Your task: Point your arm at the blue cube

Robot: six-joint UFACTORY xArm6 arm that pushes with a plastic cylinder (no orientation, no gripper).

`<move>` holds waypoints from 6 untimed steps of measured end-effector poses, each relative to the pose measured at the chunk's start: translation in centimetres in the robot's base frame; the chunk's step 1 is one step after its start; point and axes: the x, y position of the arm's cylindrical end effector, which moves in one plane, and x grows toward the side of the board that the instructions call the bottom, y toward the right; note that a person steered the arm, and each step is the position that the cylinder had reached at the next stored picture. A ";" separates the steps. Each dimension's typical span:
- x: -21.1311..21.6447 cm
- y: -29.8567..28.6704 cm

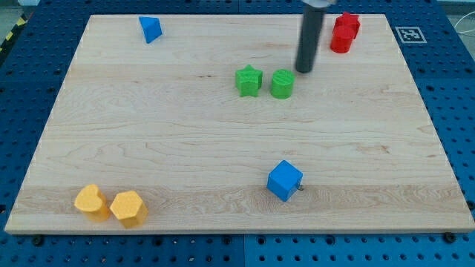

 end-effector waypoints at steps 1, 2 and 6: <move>2.7 5.0; 8.5 5.7; 23.4 -4.2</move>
